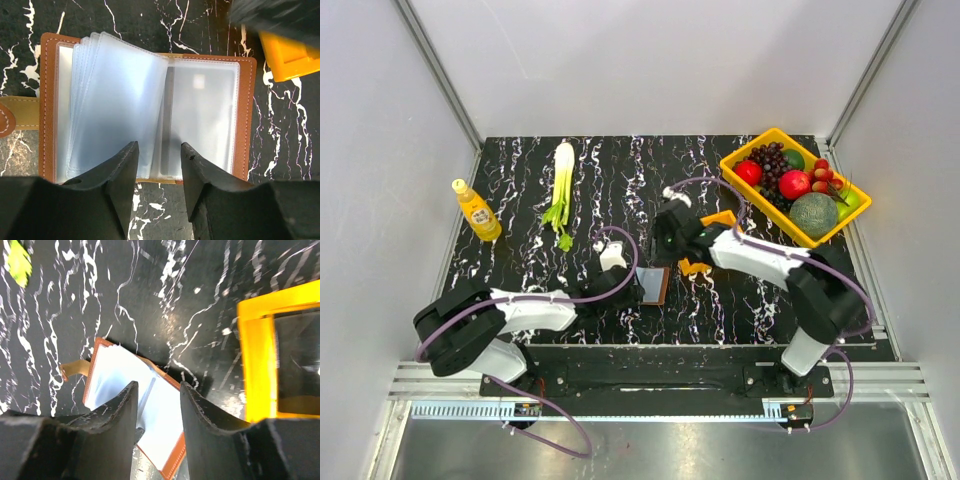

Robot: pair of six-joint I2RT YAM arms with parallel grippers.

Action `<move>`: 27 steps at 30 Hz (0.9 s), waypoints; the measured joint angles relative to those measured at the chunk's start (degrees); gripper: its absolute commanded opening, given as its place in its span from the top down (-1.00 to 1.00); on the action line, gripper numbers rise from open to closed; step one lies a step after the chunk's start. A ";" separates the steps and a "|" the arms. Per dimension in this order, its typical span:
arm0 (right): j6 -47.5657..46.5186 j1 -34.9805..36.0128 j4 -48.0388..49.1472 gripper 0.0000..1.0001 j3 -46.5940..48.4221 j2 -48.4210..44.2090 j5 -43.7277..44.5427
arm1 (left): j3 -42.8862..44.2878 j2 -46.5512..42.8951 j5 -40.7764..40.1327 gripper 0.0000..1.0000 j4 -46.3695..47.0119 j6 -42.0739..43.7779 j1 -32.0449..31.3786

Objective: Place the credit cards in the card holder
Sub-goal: Pick up the credit card from the storage box.

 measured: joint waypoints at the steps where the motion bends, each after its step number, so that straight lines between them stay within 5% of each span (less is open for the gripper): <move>1: -0.39 -0.76 -0.20 0.08 -0.48 -1.68 0.28 | 0.31 0.33 -0.11 0.13 0.00 0.09 0.00; 7: -3.69 -8.37 -1.75 0.04 -2.75 -9.60 0.96 | 1.09 1.22 -0.39 0.13 -0.02 0.35 -0.04; 13: -8.94 -17.92 -4.83 -0.02 -3.26 -6.82 -0.39 | 1.40 1.38 -0.37 0.14 -0.35 0.37 -0.04; 27: -16.02 -20.37 -9.22 -0.04 4.09 6.32 -6.97 | 3.34 3.50 -0.26 0.14 -0.31 0.52 -0.04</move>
